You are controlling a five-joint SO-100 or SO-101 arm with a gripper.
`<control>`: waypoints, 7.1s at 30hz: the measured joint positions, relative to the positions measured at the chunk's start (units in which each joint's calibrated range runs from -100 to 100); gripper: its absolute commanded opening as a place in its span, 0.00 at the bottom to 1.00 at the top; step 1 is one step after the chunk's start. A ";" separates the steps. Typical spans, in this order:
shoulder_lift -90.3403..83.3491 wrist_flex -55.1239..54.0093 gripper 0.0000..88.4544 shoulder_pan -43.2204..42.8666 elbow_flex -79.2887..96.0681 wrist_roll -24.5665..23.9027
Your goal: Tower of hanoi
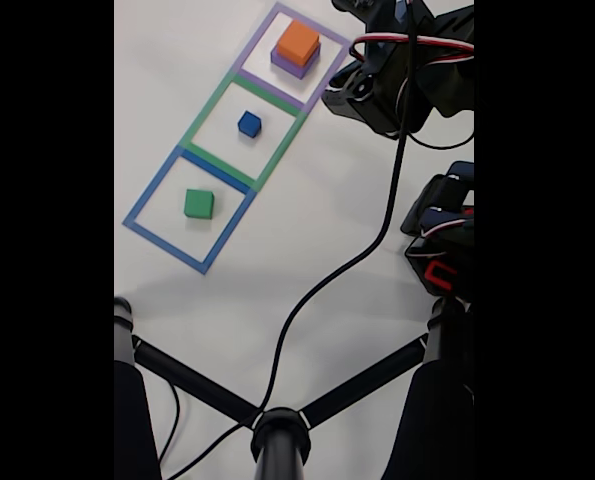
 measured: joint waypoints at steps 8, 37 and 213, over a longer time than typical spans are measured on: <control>-3.71 -8.91 0.07 2.62 12.27 0.00; 15.37 -111.40 0.32 7.94 81.03 -0.39; 52.76 -131.54 0.04 -21.29 58.75 -0.20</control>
